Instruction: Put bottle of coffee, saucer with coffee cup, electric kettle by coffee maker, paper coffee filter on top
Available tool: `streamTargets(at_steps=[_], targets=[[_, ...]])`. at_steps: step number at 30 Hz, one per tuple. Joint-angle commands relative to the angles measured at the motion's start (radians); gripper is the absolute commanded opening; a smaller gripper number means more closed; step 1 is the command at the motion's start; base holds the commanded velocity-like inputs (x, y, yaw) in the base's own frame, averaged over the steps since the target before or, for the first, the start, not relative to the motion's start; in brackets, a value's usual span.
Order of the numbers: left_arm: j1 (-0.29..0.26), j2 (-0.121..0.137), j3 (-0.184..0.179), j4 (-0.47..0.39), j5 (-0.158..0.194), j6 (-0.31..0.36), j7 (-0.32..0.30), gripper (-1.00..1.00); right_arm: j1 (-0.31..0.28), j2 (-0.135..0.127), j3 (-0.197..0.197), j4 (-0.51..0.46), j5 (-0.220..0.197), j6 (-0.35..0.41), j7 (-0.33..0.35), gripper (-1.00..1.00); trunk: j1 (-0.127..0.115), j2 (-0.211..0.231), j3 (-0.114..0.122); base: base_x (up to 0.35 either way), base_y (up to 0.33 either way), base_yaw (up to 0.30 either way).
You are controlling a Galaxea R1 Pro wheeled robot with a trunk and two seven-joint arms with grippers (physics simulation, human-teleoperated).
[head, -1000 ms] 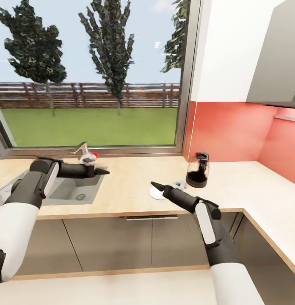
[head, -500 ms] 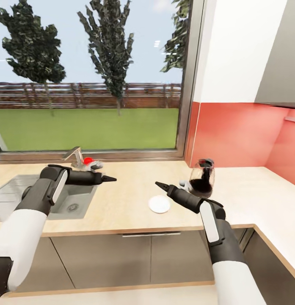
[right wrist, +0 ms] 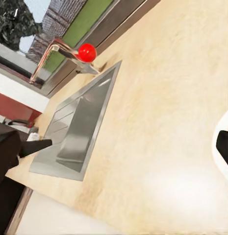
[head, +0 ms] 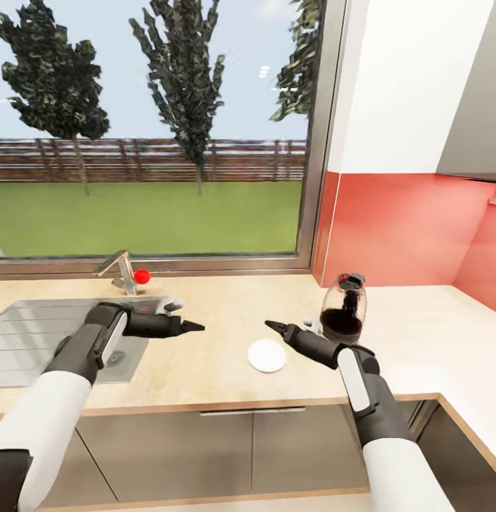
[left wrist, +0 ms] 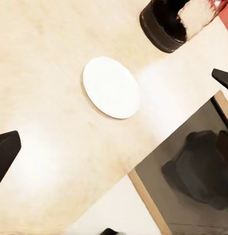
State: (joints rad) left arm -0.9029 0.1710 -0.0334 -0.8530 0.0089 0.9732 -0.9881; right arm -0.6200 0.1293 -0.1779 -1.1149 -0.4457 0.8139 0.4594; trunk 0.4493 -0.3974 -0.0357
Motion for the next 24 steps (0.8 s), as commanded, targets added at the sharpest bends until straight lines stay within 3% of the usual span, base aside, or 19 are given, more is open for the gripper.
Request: streamTargets(at_steps=[1,10,24], targets=[[0.009,-0.001,-0.002,0.0,0.002,0.006,-0.004,1.0,-0.001,-0.007,-0.005,0.009,0.0,0.007,0.004,1.0,0.001,-0.003,-0.002,0.001,-0.001,0.0],[0.063,-0.023,-0.002,0.0,0.003,0.005,-0.012,1.0,-0.001,-0.044,-0.012,0.026,-0.004,0.006,0.004,1.0,0.001,-0.003,-0.002,0.062,-0.036,0.0],[0.079,-0.051,-0.002,0.003,0.004,0.004,-0.012,1.0,-0.001,-0.045,-0.005,0.037,0.001,0.005,0.004,1.0,0.001,-0.003,-0.002,0.189,-0.117,0.0]])
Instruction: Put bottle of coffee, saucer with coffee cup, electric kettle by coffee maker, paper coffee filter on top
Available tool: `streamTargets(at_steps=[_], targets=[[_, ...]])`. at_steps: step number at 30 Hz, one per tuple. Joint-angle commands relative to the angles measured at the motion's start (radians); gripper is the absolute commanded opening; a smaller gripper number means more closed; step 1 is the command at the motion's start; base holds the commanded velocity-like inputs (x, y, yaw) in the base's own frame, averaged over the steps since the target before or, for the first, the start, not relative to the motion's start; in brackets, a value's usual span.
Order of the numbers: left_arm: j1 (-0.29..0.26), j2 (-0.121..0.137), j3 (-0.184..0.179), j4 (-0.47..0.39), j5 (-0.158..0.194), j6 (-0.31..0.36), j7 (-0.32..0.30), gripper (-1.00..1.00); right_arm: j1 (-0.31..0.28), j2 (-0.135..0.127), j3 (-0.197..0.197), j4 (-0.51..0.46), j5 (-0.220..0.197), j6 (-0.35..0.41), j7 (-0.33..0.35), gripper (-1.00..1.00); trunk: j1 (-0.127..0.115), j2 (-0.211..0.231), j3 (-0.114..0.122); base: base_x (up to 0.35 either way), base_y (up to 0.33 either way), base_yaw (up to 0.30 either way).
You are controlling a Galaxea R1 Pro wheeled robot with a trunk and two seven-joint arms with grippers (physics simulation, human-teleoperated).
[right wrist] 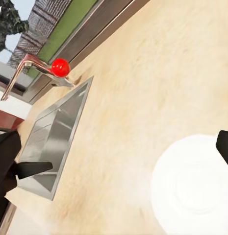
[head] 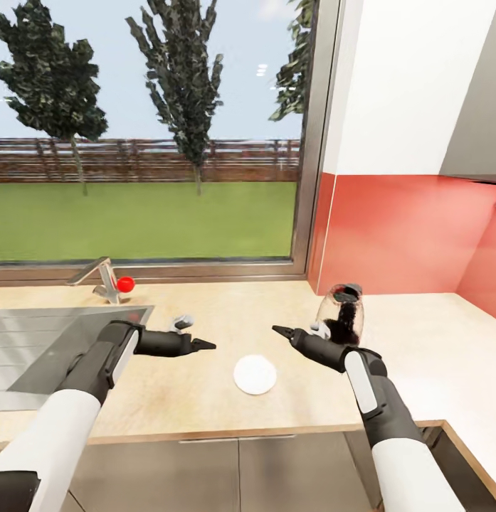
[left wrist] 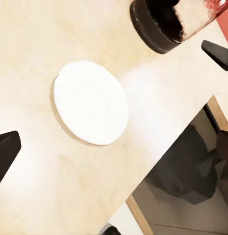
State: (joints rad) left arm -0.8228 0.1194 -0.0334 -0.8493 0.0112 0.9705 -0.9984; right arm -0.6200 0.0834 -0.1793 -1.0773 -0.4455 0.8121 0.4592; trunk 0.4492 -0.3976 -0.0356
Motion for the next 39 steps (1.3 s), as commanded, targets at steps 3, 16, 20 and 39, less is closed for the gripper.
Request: streamTargets(at_steps=[3,16,20,39], targets=[[0.019,0.003,-0.002,-0.001,0.001,0.007,-0.003,1.0,-0.001,0.005,-0.003,0.05,0.0,0.006,0.004,1.0,0.001,-0.002,-0.002,0.023,-0.008,0.0],[0.116,0.003,-0.003,-0.001,0.001,0.005,-0.003,1.0,-0.001,0.012,-0.002,0.136,-0.001,0.006,0.004,1.0,0.001,-0.002,-0.002,0.017,-0.001,0.0],[0.136,0.003,-0.003,0.0,0.0,0.004,-0.002,1.0,-0.001,0.011,-0.003,0.168,-0.002,0.006,0.004,1.0,0.001,-0.002,-0.002,0.259,0.0,0.0],[0.197,-0.001,-0.008,0.0,0.002,0.004,-0.003,1.0,-0.001,0.01,-0.003,0.285,-0.002,0.006,0.004,1.0,0.001,-0.002,-0.002,0.081,0.0,0.0]])
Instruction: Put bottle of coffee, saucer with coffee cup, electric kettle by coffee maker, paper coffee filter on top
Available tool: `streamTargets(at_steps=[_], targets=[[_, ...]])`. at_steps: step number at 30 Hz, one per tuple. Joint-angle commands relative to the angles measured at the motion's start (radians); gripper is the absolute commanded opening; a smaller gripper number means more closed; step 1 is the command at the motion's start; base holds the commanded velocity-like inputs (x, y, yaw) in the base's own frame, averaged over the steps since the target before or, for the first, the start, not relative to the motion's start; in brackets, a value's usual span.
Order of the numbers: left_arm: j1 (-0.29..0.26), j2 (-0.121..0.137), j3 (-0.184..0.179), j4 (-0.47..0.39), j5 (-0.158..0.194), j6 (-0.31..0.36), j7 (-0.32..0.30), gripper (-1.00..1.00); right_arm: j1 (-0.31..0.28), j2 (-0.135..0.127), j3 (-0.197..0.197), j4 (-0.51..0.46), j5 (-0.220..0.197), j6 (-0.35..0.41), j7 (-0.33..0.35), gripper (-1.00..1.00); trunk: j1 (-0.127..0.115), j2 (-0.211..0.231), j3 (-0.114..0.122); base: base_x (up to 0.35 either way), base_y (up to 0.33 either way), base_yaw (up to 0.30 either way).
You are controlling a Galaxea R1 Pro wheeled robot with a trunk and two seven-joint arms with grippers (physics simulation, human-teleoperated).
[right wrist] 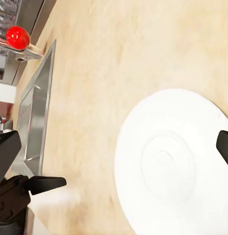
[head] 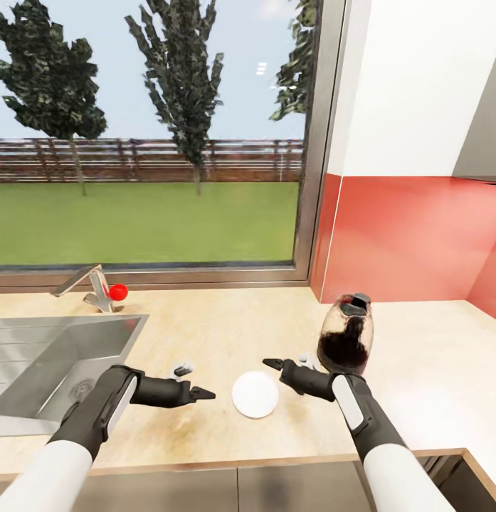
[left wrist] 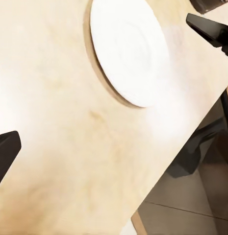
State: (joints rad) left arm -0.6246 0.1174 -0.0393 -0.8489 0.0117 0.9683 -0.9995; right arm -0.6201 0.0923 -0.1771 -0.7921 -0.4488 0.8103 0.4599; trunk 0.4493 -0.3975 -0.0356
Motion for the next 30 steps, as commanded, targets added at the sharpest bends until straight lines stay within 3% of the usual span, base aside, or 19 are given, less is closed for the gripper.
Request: streamTargets(at_steps=[1,9,11,13,17,22,30], targets=[[0.004,0.0,-0.002,-0.001,0.002,0.007,-0.002,1.0,-0.001,0.001,-0.005,0.006,0.001,0.007,0.003,1.0,0.001,-0.002,-0.002,0.0,0.0,0.0],[0.032,-0.022,-0.001,-0.002,0.002,0.004,-0.002,1.0,-0.001,0.002,-0.005,0.018,0.001,0.006,0.003,1.0,0.001,-0.002,-0.002,0.0,0.0,0.0],[0.033,-0.024,0.001,-0.002,0.003,-0.027,-0.003,1.0,-0.001,0.003,-0.005,0.018,0.001,0.006,0.002,1.0,0.001,-0.002,-0.002,0.0,0.0,0.0],[0.034,-0.025,0.002,-0.002,0.023,-0.085,-0.007,1.0,-0.001,0.002,-0.005,0.019,0.001,0.006,0.002,1.0,0.001,-0.002,-0.002,0.0,0.0,0.0],[0.035,-0.022,0.002,0.0,0.115,-0.156,-0.015,1.0,-0.001,0.003,-0.004,0.019,0.001,0.006,0.002,1.0,0.001,-0.002,-0.002,0.0,0.0,0.0],[0.048,-0.025,0.0,0.004,0.136,-0.166,-0.016,1.0,-0.001,0.002,-0.004,0.019,0.002,0.007,-0.005,1.0,0.001,-0.002,-0.002,0.0,0.0,0.0],[0.073,-0.025,-0.001,0.008,0.14,-0.169,-0.016,1.0,-0.001,0.003,-0.004,0.019,0.003,0.006,-0.033,1.0,0.001,-0.002,-0.002,0.057,0.0,0.0]])
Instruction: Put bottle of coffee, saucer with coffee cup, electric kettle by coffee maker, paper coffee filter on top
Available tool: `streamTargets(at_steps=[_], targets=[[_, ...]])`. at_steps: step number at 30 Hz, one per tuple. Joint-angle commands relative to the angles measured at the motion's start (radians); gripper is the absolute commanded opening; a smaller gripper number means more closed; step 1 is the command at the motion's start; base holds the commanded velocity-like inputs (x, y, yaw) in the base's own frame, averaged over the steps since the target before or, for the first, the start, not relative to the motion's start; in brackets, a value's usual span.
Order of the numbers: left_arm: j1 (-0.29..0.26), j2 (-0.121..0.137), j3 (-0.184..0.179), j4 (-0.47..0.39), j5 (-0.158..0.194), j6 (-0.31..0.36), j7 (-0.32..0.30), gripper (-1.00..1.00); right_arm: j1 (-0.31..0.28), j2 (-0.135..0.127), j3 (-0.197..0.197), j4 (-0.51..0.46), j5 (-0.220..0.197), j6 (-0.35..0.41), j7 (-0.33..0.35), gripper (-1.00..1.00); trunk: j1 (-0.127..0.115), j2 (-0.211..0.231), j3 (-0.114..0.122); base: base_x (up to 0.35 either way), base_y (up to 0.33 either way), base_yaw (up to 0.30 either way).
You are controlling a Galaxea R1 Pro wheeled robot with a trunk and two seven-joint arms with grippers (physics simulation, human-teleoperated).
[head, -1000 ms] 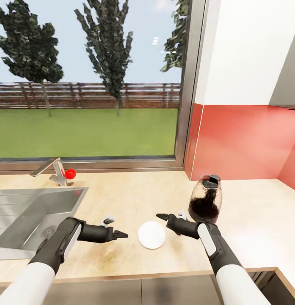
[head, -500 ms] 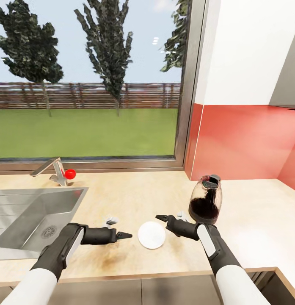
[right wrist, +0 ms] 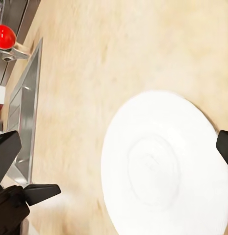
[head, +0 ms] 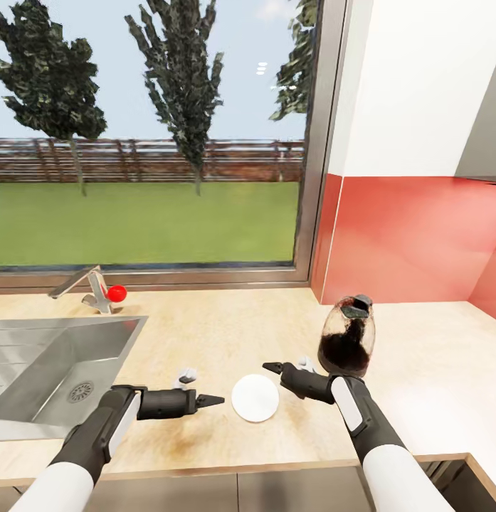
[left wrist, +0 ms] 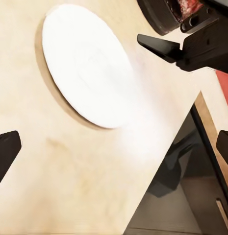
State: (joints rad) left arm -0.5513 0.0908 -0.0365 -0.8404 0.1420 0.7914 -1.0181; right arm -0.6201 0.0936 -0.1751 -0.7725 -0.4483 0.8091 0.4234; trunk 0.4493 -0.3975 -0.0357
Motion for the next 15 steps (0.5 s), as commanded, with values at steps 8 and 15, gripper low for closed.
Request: streamTargets(at_steps=[8,15], targets=[[0.005,0.001,-0.003,0.001,0.009,0.008,0.004,1.0,-0.001,0.002,-0.005,0.0,0.001,0.007,0.003,1.0,0.001,-0.002,-0.002,0.011,0.0,0.0],[-0.006,0.004,-0.016,0.006,-0.001,0.014,0.0,1.0,-0.001,0.014,-0.016,-0.009,0.001,0.008,-0.002,1.0,0.001,-0.003,-0.002,0.0,0.0,0.0]])
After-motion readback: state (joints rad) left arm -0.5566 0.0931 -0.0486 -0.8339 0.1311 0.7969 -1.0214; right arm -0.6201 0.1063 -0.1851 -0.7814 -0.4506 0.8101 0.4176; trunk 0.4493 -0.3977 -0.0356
